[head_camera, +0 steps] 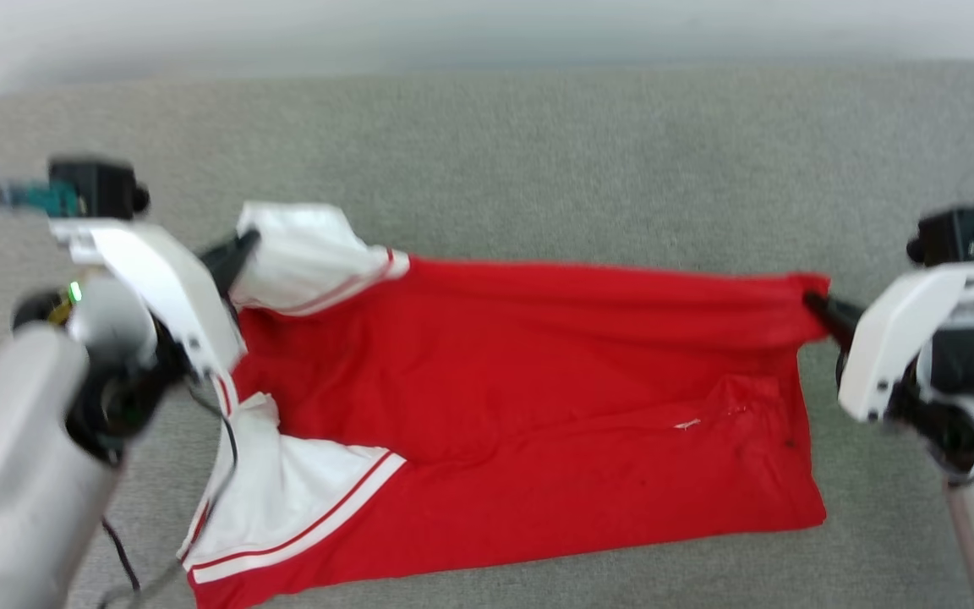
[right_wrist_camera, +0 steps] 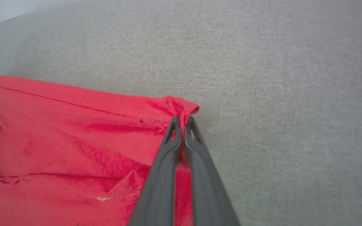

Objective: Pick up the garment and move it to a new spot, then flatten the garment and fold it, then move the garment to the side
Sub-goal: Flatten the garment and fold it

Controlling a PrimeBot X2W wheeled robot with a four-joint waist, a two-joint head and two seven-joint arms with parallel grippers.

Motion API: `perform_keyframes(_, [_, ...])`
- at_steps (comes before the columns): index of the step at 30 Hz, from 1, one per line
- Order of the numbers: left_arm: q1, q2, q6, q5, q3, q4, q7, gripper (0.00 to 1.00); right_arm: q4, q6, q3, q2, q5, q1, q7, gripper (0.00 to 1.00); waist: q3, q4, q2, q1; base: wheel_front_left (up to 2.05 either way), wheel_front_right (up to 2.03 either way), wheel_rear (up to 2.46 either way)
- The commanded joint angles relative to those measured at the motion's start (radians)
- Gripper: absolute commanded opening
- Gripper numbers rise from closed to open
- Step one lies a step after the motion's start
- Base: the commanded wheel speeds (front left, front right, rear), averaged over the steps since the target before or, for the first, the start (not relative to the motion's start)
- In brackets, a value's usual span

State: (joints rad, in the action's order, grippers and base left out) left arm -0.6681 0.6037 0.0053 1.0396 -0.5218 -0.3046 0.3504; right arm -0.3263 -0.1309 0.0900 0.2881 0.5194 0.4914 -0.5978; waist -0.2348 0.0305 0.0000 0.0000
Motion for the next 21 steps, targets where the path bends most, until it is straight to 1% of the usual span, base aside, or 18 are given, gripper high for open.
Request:
perform_keyframes(1, [0.041,0.003,0.013,-0.001,0.003,0.015,-0.018,0.0,0.0,0.0,-0.002,0.004,0.004,-0.031,0.012,0.0,0.036,-0.017,0.0,0.0,0.0,0.0,0.0])
perform_keyframes(6, [0.224,0.001,0.079,0.003,-0.009,0.092,-0.074,0.0,-0.03,0.0,-0.012,0.003,0.031,-0.132,0.068,0.0,0.076,-0.032,0.0,0.0,0.0,0.0,0.0])
perform_keyframes(11, [0.365,-0.035,0.116,0.031,-0.039,0.105,-0.087,0.0,-0.078,0.0,-0.031,0.013,0.037,-0.197,0.158,0.0,0.091,-0.042,0.0,0.0,0.0,0.0,0.0])
perform_keyframes(12, [0.39,-0.045,0.115,0.043,-0.05,0.097,-0.078,0.0,-0.092,0.0,-0.033,0.008,0.043,-0.21,0.17,0.01,0.093,-0.042,0.0,0.0,0.0,0.0,0.0])
perform_keyframes(13, [0.408,-0.058,0.113,0.051,-0.055,0.09,-0.08,0.0,-0.105,0.0,-0.032,0.008,0.04,-0.221,0.186,0.12,0.095,-0.041,0.0,0.0,0.0,0.0,0.0])
perform_keyframes(14, [0.421,-0.068,0.114,0.055,-0.062,0.082,-0.083,0.14,-0.114,0.0,-0.032,0.008,0.039,-0.228,0.202,0.34,0.098,-0.041,0.0,0.0,0.0,0.0,0.0])
perform_keyframes(15, [0.431,-0.077,0.112,0.059,-0.066,0.07,-0.09,0.49,-0.125,0.0,-0.03,0.002,0.044,-0.236,0.212,1.0,0.1,-0.041,0.0,0.0,0.0,0.0,0.0])
perform_keyframes(16, [0.44,-0.089,0.114,0.061,-0.066,0.054,-0.101,1.0,-0.133,0.0,-0.026,0.0,0.046,-0.246,0.222,1.0,0.102,-0.04,0.0,0.0,0.0,0.0,0.0])
perform_keyframes(19, [0.467,-0.124,0.117,0.062,-0.068,0.013,-0.138,1.0,-0.146,0.0,-0.029,-0.009,0.053,-0.272,0.263,1.0,0.116,-0.036,0.0,0.0,0.0,0.0,0.0])
perform_keyframes(21, [0.469,-0.132,0.122,0.05,-0.056,0.0,-0.183,1.0,-0.136,0.0,-0.031,-0.011,0.053,-0.291,0.291,1.0,0.125,-0.033,0.0,0.0,0.0,0.0,0.0])
